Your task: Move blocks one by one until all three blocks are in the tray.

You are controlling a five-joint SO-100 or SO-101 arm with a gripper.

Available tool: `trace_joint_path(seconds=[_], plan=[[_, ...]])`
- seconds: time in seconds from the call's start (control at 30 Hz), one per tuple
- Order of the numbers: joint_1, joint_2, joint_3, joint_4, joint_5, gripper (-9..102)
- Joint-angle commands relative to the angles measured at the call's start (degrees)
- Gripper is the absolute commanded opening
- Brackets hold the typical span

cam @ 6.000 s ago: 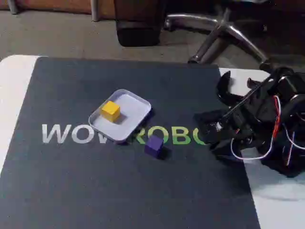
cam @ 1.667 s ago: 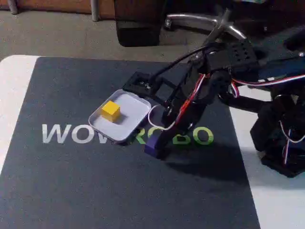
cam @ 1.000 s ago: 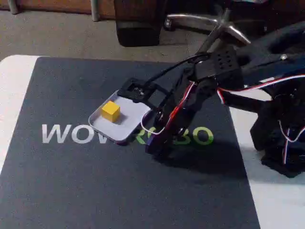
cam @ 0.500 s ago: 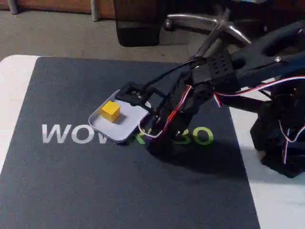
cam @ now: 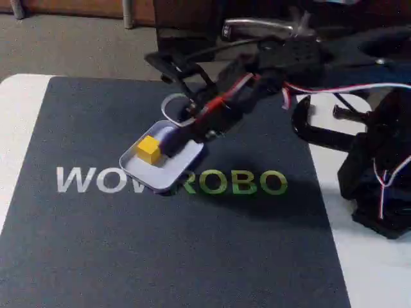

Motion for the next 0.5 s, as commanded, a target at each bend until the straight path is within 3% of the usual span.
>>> trace_joint_path(seconds=[0.0,0.47], plan=[[1.8,-3.3,-8.6,-0.1,1.0,-8],[9.2,-5.5,-9.9,0.8,-5.1,-8]])
